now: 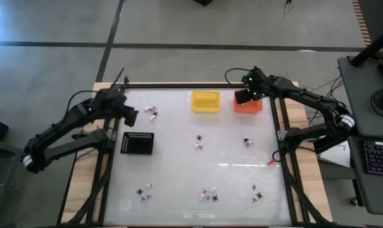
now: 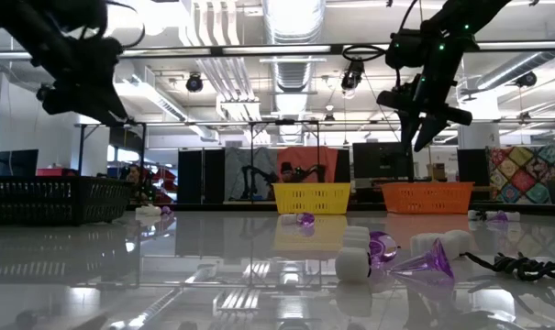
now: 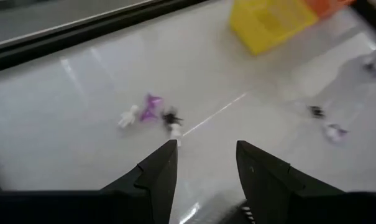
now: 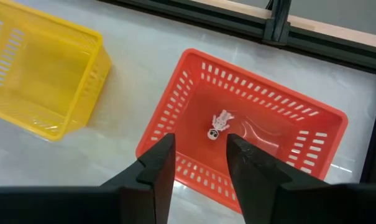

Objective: Sort Halloween decoration
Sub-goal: Put the purple witch hat toy into the black bin

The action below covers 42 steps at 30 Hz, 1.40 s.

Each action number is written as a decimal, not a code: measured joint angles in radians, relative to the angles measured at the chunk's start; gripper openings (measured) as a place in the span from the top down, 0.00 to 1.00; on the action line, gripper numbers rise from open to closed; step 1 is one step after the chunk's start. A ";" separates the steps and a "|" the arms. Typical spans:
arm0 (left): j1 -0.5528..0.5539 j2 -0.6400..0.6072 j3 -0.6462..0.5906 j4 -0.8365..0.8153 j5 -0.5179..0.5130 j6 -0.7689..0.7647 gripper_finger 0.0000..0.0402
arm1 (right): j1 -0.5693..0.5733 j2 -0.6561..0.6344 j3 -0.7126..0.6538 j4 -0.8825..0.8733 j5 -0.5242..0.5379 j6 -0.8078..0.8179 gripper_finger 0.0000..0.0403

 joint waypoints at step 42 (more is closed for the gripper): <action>0.005 0.845 0.207 0.272 -0.115 -0.047 0.63 | 0.000 -0.001 -0.001 -0.003 -0.048 0.000 0.68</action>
